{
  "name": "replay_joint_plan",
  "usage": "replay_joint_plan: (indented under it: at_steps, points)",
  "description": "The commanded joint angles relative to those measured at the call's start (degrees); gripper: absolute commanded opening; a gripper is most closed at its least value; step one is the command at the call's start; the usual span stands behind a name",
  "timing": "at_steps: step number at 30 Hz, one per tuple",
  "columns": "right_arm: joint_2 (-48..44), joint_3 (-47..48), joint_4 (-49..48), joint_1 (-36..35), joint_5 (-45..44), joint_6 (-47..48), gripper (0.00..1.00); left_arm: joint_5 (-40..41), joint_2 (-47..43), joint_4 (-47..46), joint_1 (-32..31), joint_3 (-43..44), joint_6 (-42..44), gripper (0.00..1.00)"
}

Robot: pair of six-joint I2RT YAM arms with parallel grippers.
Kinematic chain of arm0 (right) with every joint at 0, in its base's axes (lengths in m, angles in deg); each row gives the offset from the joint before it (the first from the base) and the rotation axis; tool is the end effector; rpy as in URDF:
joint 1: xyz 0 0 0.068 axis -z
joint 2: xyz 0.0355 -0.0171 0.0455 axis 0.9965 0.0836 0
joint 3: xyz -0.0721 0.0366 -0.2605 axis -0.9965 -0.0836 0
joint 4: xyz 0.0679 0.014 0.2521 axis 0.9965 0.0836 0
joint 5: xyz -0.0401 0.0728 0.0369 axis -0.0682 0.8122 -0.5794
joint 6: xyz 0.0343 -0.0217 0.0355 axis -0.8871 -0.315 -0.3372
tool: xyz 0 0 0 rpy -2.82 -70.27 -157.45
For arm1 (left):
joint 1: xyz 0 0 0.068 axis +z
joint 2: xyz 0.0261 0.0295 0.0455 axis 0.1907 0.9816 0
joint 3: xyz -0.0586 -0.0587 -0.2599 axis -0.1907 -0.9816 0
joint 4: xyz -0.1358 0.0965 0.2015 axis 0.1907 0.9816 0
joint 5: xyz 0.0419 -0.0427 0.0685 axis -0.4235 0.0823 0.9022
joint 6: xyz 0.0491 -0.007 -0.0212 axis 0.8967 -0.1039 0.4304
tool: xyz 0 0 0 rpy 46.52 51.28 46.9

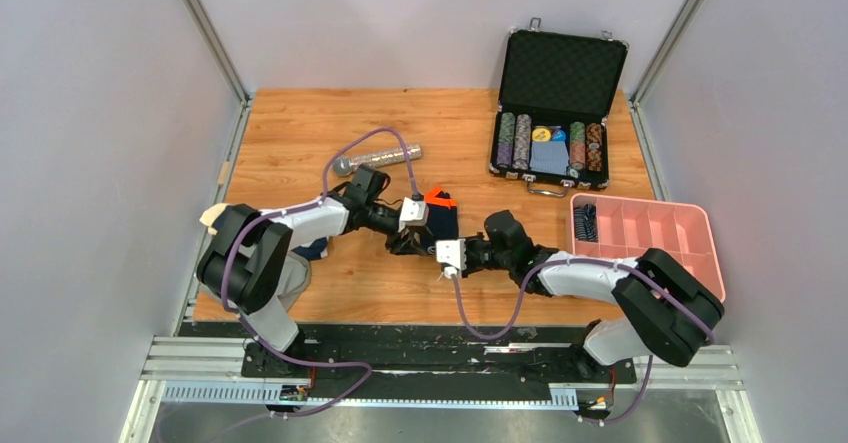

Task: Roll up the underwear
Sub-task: Roll the underwear to the center of the board.

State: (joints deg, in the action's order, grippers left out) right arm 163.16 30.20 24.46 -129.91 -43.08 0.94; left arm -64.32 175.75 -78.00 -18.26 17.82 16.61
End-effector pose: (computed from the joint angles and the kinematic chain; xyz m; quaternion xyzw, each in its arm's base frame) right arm 0.1794 0.1968 0.1527 -0.7036 0.4999 0.1401 0.4853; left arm 0.2612 -0.1817 0.1719 0.6372 0.5431 -0.4271 0.3415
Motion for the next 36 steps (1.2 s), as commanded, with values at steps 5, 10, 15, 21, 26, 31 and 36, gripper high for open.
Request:
replay_joint_plan:
  at_steps: [5, 10, 15, 21, 26, 31, 36]
  points:
    - [-4.42, 1.76, 12.94, 1.38, 11.36, -0.96, 0.0, 5.97, -10.18, -23.35, -0.45, -13.28, -8.17, 0.74]
    - [-3.1, 3.0, 15.07, 1.38, 12.13, -2.86, 0.0, 10.8, -12.63, -33.89, -4.85, -19.58, -6.03, 0.75]
    - [-2.57, 4.0, 15.89, 1.38, 11.53, -5.8, 0.0, 10.72, -13.61, -32.2, -8.15, -21.16, -0.83, 0.74]
    - [-2.55, 4.33, 16.58, 1.38, 11.47, -7.03, 0.0, 11.96, -12.52, -30.37, -9.75, -20.5, 1.11, 0.62]
    - [-2.57, 4.38, 16.74, 1.47, 11.53, -7.63, 0.0, 12.42, -11.0, -27.44, -10.11, -20.04, 5.14, 0.55]
    - [-1.79, 5.19, 16.81, 2.01, 11.44, -9.15, 0.0, 11.22, -10.76, -26.03, -10.87, -20.24, 7.66, 0.56]
    - [-1.16, 5.87, 17.03, 2.5, 11.59, -8.85, 0.0, 11.79, -10.05, -25.75, -12.14, -20.22, 9.13, 0.56]
